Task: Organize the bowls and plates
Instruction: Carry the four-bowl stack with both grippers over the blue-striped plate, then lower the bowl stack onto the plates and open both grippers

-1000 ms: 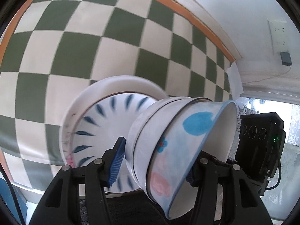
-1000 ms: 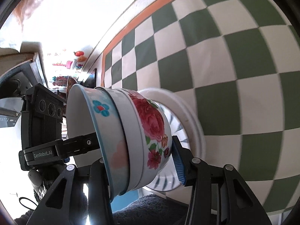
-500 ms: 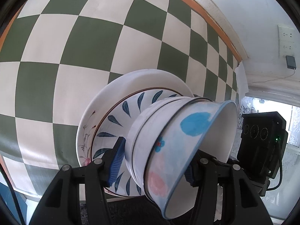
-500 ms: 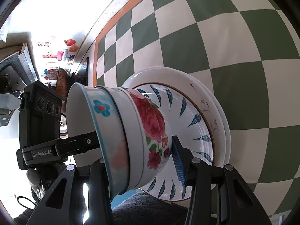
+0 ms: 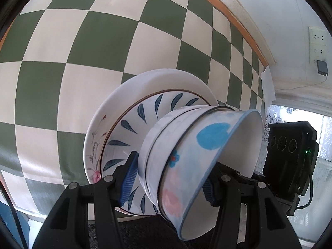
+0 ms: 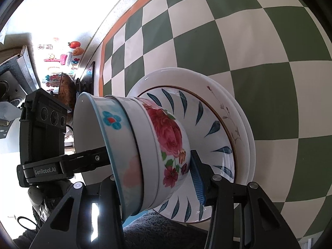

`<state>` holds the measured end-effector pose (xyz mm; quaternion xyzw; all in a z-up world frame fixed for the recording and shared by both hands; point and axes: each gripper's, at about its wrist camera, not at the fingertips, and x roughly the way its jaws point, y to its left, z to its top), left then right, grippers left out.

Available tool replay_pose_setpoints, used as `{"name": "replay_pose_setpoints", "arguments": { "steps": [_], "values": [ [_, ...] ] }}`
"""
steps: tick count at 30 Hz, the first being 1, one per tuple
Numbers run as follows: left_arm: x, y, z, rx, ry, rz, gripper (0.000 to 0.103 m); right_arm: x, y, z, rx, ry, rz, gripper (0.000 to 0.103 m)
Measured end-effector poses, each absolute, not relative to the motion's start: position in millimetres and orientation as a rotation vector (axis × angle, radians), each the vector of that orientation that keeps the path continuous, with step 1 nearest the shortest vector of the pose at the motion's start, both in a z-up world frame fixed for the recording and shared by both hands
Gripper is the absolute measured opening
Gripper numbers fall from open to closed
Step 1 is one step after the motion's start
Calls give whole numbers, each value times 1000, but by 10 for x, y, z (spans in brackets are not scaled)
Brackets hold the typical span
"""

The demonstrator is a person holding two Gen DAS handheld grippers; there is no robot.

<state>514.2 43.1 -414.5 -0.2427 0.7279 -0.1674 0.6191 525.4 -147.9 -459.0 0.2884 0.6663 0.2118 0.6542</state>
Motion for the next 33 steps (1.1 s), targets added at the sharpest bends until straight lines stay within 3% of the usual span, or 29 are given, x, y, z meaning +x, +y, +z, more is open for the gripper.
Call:
{"name": "replay_pose_setpoints", "arguments": {
  "steps": [33],
  "values": [
    [5051, 467, -3867, -405, 1595, -338, 52, 5138, -1530, -4489, 583, 1515, 380, 51]
  ]
}}
